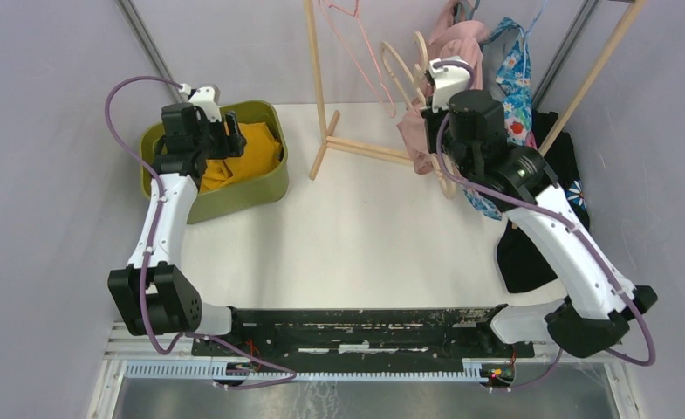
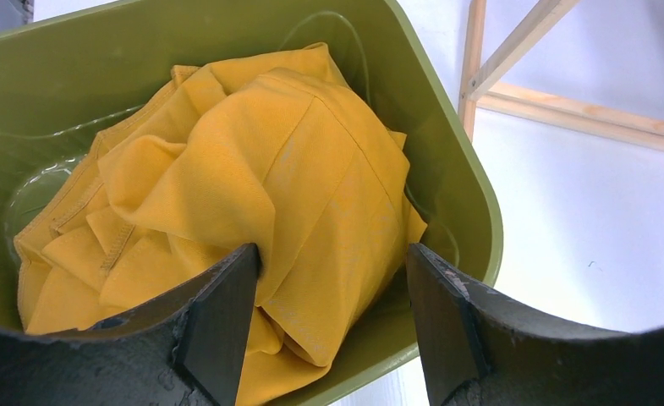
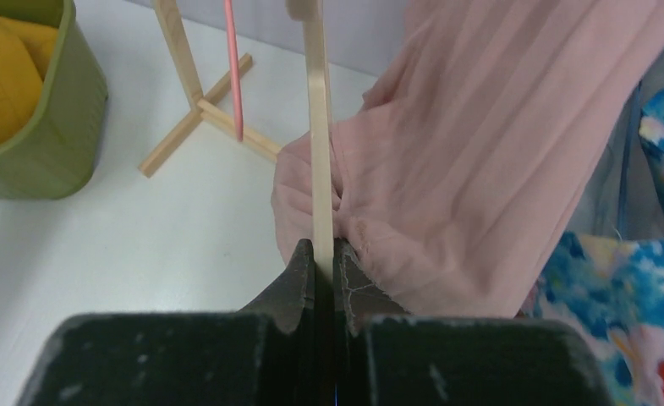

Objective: Remove the skirt from the hanger
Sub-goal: Place the skirt in the bin, then place the hanger at the clothesline.

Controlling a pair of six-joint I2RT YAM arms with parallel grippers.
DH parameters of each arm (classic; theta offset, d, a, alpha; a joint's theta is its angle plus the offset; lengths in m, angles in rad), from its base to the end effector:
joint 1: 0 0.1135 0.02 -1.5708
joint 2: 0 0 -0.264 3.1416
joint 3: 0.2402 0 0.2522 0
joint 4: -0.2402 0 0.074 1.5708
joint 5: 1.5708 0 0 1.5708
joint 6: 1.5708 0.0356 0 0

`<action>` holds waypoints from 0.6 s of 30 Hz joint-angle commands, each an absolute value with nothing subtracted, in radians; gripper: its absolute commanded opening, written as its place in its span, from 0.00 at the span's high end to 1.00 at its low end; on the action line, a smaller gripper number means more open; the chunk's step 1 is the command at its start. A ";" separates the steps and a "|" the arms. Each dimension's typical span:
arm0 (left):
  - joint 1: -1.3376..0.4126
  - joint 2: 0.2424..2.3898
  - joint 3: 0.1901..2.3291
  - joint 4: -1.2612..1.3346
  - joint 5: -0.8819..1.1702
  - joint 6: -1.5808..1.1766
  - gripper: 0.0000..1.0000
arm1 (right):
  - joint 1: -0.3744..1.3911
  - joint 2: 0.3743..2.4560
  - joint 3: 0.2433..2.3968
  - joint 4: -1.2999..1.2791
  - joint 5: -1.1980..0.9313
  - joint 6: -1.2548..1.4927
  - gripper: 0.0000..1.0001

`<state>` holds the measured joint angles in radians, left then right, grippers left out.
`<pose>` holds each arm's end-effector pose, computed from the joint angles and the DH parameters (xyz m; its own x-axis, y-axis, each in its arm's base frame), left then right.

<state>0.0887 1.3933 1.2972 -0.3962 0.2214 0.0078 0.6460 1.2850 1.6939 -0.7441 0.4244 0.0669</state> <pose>0.3182 0.0205 0.3582 -0.4699 -0.0341 -0.8820 0.1100 0.9892 -0.0969 0.2061 0.1370 0.4842 -0.2780 -0.1333 -0.9513 -0.2200 0.9728 -0.0720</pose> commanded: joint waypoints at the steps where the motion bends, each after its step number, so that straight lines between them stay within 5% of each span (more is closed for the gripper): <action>1: 0.066 1.351 1.341 -0.391 0.262 -0.006 0.29 | 0.647 1.376 1.822 -0.546 0.468 0.074 0.99; 18: 0.054 1.341 1.322 -0.419 0.232 0.029 0.30 | 0.719 1.687 2.004 -0.423 0.423 0.147 0.99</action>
